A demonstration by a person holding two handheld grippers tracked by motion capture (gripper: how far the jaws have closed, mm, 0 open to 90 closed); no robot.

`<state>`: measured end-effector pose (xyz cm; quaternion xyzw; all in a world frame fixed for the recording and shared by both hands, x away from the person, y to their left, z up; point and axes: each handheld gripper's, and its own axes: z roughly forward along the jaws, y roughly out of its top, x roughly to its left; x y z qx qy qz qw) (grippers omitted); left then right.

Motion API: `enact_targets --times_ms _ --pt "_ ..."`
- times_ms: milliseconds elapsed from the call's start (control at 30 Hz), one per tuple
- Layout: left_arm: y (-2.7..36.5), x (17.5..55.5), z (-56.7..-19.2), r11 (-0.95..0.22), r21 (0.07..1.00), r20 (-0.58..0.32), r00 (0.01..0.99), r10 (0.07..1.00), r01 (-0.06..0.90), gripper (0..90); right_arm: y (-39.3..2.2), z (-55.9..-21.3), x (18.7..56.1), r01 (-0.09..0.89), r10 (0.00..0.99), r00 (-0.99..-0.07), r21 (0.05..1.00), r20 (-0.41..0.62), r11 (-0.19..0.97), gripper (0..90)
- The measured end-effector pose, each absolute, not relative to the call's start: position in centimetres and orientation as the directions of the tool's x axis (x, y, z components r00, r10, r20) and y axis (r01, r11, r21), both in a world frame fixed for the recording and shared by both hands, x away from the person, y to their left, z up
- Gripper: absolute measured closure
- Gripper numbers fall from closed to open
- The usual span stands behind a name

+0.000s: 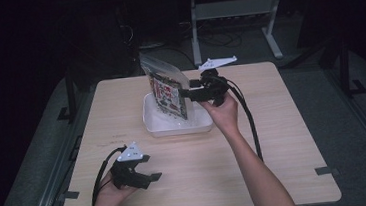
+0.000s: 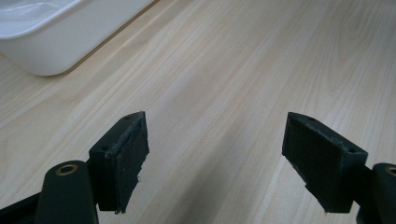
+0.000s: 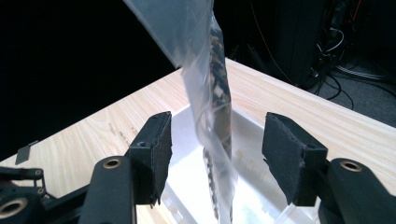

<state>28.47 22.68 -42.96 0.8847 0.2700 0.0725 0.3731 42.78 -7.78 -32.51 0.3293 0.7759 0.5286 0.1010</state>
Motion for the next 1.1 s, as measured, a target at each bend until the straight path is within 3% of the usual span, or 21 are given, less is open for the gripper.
enact_targets --times_ms 1100 --pt "22.6 28.5 -43.1 -0.584 0.692 -0.068 0.844 0.532 0.424 21.8 -13.6 -34.4 38.5 0.454 0.614 -0.752 0.863 0.239 0.221 36.1"
